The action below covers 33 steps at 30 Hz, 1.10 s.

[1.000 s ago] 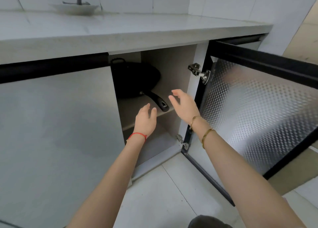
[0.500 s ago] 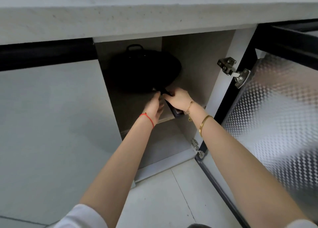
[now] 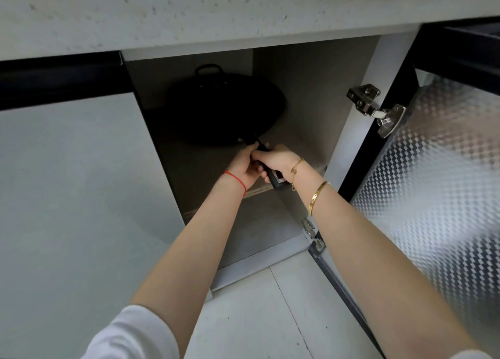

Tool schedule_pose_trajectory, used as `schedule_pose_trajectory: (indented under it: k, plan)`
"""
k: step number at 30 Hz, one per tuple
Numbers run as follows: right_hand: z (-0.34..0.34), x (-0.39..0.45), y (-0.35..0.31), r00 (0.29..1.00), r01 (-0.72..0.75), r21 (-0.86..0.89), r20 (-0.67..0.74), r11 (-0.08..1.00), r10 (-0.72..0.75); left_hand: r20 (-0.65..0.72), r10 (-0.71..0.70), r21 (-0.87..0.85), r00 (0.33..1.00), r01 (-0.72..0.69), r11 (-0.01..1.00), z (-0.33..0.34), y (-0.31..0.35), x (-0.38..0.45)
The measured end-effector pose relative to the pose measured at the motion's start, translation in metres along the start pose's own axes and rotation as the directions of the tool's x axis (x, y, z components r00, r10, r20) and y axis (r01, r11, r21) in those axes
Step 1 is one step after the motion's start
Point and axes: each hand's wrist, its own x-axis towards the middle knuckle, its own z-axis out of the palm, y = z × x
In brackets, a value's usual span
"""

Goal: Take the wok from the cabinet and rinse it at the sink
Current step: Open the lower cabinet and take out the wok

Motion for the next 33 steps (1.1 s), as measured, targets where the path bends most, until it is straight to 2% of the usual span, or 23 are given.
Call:
schedule_pose_trajectory:
  k: [14, 18, 24, 28, 33]
  plan:
    - [0.005, -0.018, 0.026, 0.983, 0.119, 0.026, -0.145, 0.993, -0.114, 0.135, 0.051, -0.026, 0.990, -0.047, 0.999, -0.006, -0.015, -0.019]
    - [0.001, -0.040, 0.038, 0.983, 0.111, -0.008, -0.150, 0.994, -0.111, 0.189, 0.046, 0.010, 0.981, -0.049, 0.999, -0.005, -0.027, -0.040]
    - [-0.007, -0.088, 0.056, 0.970, 0.150, -0.034, -0.189, 0.988, -0.154, 0.222, 0.086, -0.032, 0.971, -0.081, 0.996, 0.000, -0.047, -0.077]
    - [-0.007, -0.122, 0.064, 0.956, 0.170, -0.050, -0.235, 0.984, -0.177, 0.284, 0.104, 0.012, 0.953, -0.112, 0.994, 0.002, -0.059, -0.102]
    - [-0.006, -0.163, 0.076, 0.956, 0.178, -0.049, -0.229, 0.983, -0.185, 0.332, 0.074, 0.095, 0.940, -0.112, 0.989, 0.000, -0.070, -0.132]
